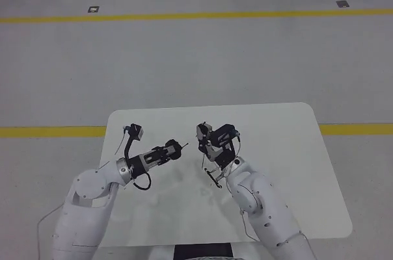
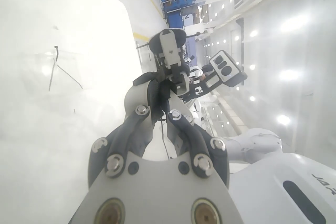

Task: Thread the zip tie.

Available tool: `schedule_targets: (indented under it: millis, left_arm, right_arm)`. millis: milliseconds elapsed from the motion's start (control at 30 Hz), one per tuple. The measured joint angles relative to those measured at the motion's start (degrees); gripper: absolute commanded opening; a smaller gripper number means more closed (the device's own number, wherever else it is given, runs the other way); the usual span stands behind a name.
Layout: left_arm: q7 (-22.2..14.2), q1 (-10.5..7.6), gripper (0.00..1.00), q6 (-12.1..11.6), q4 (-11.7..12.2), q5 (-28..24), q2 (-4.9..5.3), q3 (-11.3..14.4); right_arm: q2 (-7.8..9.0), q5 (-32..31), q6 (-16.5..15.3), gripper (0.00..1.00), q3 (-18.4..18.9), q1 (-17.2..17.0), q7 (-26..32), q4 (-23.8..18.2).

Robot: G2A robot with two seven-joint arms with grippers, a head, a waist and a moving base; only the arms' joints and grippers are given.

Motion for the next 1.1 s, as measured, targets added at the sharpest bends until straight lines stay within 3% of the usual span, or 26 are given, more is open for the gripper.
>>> schedule_targets:
  millis: [200, 300, 733, 1100]
  left_arm:
    - [0.2, 0.39, 0.00, -3.8, -2.0, -1.1, 0.55, -0.2]
    - [0.4, 0.51, 0.00, -4.6, -2.8, -1.3, 0.84, -0.3]
    - [0.9, -0.19, 0.00, -5.5, -8.4, 5.5, 2.20, 0.7]
    - [1.3, -0.12, 0.00, -5.4, -9.1, 4.8, 2.90, 0.5]
  right_arm:
    - [0.13, 0.8, 1.3, 0.00, -0.3, -0.5, 1.2, 0.3]
    - [0.19, 1.1, 1.8, 0.00, -0.5, -0.7, 1.5, 0.5]
    - [0.48, 1.2, 3.1, 0.00, -1.6, -1.3, 1.8, 0.5]
    - [0.58, 0.9, 3.9, 0.00, -2.2, -1.1, 2.0, 0.7]
